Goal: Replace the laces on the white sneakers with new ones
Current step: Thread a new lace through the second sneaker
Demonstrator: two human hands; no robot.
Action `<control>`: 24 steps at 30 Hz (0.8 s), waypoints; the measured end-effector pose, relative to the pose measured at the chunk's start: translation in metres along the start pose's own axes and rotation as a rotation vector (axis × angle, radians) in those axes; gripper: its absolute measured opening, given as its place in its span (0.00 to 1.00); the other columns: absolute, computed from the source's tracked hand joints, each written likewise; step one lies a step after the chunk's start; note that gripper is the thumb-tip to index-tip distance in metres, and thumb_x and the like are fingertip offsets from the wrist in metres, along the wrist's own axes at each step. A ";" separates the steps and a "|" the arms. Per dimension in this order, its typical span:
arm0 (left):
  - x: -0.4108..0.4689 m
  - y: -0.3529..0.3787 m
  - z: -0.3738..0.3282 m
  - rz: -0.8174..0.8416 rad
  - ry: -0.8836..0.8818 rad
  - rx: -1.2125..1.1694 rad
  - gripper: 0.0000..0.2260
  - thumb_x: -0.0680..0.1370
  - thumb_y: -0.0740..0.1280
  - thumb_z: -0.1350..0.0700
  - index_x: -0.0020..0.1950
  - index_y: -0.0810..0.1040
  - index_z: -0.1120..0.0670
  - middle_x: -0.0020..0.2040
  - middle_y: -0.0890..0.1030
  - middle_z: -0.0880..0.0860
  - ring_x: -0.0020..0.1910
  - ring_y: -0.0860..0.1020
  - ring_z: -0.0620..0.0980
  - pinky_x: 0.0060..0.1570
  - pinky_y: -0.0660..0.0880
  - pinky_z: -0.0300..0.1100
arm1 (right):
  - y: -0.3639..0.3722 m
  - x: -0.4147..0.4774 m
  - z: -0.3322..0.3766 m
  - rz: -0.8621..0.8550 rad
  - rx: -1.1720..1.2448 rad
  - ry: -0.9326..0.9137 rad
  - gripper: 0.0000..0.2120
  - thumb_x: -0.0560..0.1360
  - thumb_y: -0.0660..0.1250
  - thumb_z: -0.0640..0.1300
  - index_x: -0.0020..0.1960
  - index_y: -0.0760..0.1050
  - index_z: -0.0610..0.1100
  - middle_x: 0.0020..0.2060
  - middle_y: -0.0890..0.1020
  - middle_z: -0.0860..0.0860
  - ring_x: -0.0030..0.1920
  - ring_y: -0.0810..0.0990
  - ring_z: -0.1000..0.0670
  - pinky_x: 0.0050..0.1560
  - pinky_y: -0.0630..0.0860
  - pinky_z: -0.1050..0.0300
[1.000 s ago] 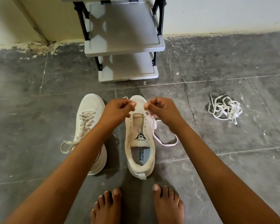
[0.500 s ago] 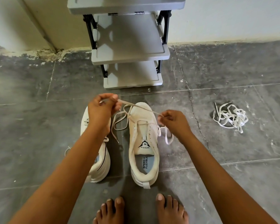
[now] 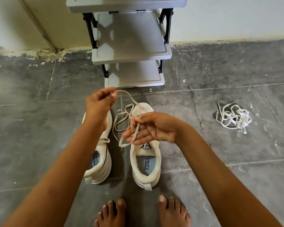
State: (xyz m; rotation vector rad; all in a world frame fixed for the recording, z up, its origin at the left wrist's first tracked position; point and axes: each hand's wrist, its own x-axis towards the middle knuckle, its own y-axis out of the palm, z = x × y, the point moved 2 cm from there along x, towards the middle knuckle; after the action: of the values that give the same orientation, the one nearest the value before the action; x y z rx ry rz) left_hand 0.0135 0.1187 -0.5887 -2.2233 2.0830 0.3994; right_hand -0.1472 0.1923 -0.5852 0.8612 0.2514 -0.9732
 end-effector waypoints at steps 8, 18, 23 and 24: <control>-0.009 0.016 0.009 0.133 0.145 0.314 0.10 0.77 0.65 0.64 0.43 0.78 0.48 0.41 0.81 0.45 0.37 0.78 0.33 0.39 0.74 0.27 | -0.042 -0.005 -0.016 -0.702 -0.500 -0.123 0.16 0.71 0.71 0.35 0.57 0.75 0.39 0.43 0.78 0.49 0.46 0.77 0.51 0.43 0.75 0.60; -0.031 0.039 0.031 0.419 0.172 0.573 0.11 0.79 0.60 0.64 0.56 0.62 0.51 0.39 0.79 0.52 0.39 0.80 0.49 0.43 0.77 0.42 | -0.054 0.010 -0.044 -0.920 -0.590 -0.151 0.10 0.72 0.67 0.42 0.52 0.75 0.42 0.44 0.78 0.50 0.47 0.76 0.49 0.49 0.74 0.53; -0.032 0.054 0.048 0.438 0.047 0.811 0.06 0.78 0.64 0.64 0.52 0.70 0.56 0.38 0.80 0.51 0.29 0.77 0.44 0.35 0.76 0.39 | -0.059 0.005 -0.052 -0.845 -0.327 -0.194 0.11 0.75 0.61 0.35 0.53 0.79 0.36 0.36 0.78 0.51 0.38 0.74 0.53 0.39 0.70 0.62; -0.030 0.057 0.049 0.430 0.057 0.881 0.05 0.77 0.65 0.63 0.51 0.74 0.57 0.39 0.82 0.52 0.30 0.78 0.44 0.36 0.77 0.39 | -0.059 0.005 -0.053 -0.829 -0.307 -0.197 0.11 0.76 0.60 0.34 0.53 0.79 0.35 0.36 0.78 0.51 0.37 0.74 0.54 0.38 0.71 0.62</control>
State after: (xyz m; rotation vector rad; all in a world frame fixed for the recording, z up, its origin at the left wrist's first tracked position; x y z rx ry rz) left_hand -0.0511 0.1543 -0.6216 -1.2981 2.1405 -0.4928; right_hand -0.1828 0.2124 -0.6531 0.3544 0.5962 -1.7233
